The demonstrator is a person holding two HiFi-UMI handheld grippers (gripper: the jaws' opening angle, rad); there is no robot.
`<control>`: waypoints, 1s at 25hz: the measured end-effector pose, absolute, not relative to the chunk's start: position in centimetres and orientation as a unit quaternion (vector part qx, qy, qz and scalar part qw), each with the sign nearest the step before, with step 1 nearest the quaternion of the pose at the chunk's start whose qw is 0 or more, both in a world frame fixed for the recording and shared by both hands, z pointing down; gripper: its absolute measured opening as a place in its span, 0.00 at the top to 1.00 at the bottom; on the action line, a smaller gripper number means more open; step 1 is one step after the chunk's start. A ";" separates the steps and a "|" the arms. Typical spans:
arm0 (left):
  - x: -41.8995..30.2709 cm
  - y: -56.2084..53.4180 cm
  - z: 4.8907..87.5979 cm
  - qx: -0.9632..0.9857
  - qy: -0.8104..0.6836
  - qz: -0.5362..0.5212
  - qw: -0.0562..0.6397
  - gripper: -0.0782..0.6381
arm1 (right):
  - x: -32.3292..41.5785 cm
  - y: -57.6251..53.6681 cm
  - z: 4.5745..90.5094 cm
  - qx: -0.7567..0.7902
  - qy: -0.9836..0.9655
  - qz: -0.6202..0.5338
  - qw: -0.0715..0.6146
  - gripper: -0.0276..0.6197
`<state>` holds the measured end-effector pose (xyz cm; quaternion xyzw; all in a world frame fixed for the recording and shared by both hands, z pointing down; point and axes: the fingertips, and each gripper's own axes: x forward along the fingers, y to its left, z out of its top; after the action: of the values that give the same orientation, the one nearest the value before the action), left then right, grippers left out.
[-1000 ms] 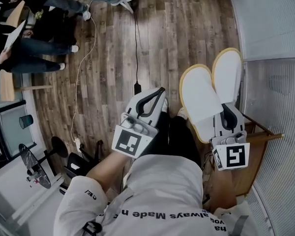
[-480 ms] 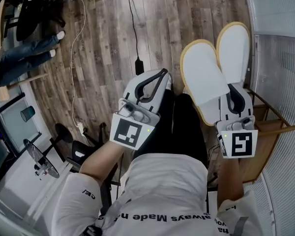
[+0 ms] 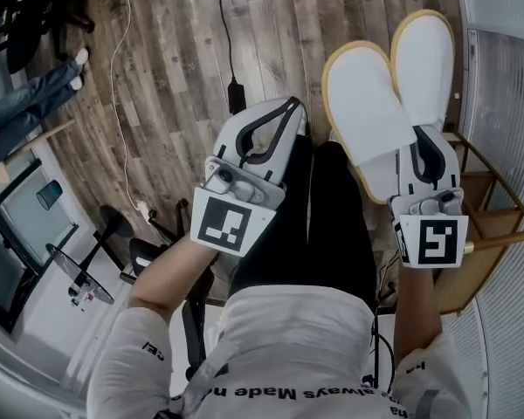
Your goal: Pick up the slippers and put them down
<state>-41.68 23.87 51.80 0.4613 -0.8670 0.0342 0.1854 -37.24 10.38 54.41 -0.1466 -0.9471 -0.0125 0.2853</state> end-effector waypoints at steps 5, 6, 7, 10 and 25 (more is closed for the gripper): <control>-42.1 23.3 56.3 0.465 -0.863 0.040 0.193 0.88 | -38.0 10.0 58.5 -0.142 -0.947 -0.008 0.287 0.93; -42.0 23.2 57.2 0.466 -0.862 0.042 0.196 0.88 | -38.0 9.9 59.4 -0.140 -0.947 -0.006 0.289 0.93; -42.0 23.2 58.3 0.469 -0.859 0.046 0.201 0.88 | -37.9 9.9 60.4 -0.139 -0.947 -0.005 0.290 0.93; -42.3 23.0 61.2 0.472 -0.855 0.052 0.208 0.88 | -37.9 9.9 63.4 -0.139 -0.946 -0.003 0.294 0.93; -42.1 23.2 74.5 0.482 -0.851 0.066 0.200 0.88 | -37.5 9.2 77.3 -0.141 -0.944 -0.001 0.299 0.93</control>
<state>-42.10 23.19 74.47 0.4818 -0.8507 0.0665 0.1996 -37.52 9.23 77.28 -0.1409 -0.9438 -0.0009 0.2990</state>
